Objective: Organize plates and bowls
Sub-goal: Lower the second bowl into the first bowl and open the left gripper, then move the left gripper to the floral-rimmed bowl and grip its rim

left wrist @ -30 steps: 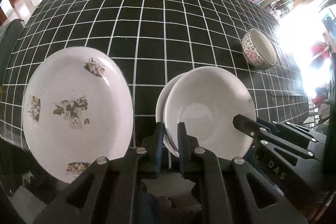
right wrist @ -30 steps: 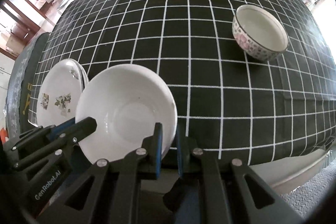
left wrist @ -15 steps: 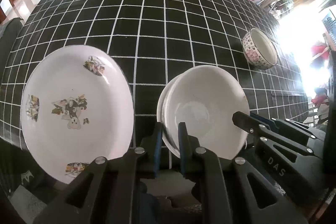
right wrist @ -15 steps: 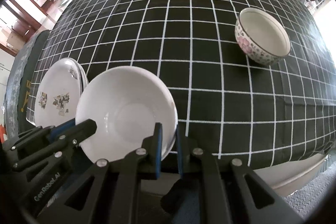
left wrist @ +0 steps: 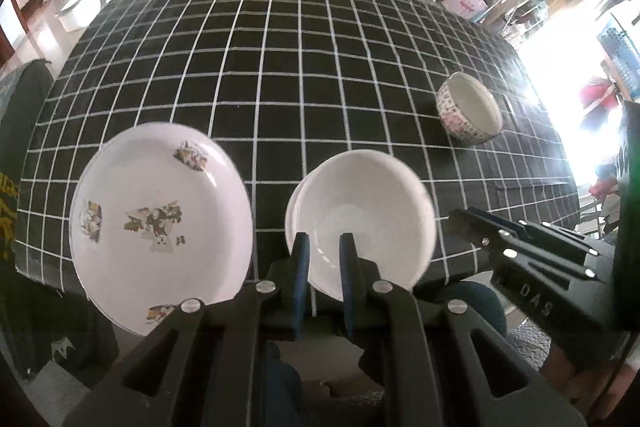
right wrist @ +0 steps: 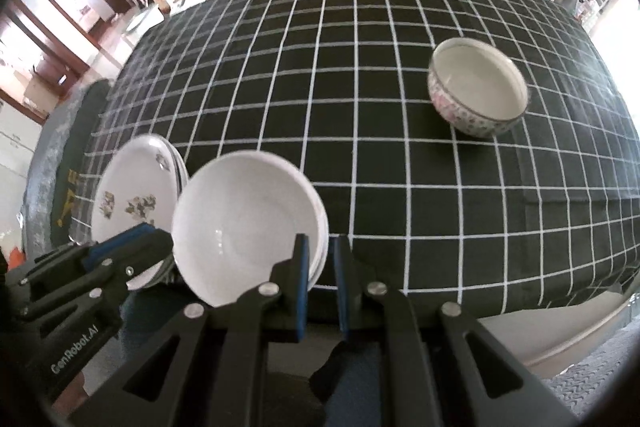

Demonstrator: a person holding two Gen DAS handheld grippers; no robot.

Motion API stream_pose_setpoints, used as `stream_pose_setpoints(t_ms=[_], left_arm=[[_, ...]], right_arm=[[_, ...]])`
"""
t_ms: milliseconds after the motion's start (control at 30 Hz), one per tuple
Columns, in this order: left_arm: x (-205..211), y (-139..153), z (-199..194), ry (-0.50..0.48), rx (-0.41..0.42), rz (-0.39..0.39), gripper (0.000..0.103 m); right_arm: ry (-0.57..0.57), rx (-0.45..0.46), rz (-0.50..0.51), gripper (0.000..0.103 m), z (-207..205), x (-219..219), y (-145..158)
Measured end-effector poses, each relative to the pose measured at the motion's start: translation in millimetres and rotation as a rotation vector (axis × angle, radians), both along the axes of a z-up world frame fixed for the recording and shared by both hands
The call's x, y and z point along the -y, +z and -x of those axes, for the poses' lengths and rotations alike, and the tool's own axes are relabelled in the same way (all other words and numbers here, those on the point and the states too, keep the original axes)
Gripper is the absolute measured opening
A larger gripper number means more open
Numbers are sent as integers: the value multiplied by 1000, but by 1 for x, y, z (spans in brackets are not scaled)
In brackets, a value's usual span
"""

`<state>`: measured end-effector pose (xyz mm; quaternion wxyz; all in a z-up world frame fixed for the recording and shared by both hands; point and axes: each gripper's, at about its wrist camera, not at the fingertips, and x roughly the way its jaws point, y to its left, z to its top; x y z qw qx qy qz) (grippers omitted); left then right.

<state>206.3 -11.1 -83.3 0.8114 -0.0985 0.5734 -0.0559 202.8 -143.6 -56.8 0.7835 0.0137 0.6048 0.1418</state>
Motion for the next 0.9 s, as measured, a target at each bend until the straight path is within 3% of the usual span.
stream_pose_setpoints(t_ms=[267,533,767,900], left_arm=[[36,30,-7,-68,49,-15,12],[82,46,-39,-118,71,-6,13],[115,38,-80,-130,33,26,14],[132,26,-106,-139,9,9,16]], right_arm=[[-70,42,-73,16,-11,44,29],[-183,26,-124,16,-33,105,35],[-231,28,-127,17,-63,146,36],[-248,11,-127,23,-85,163,24]])
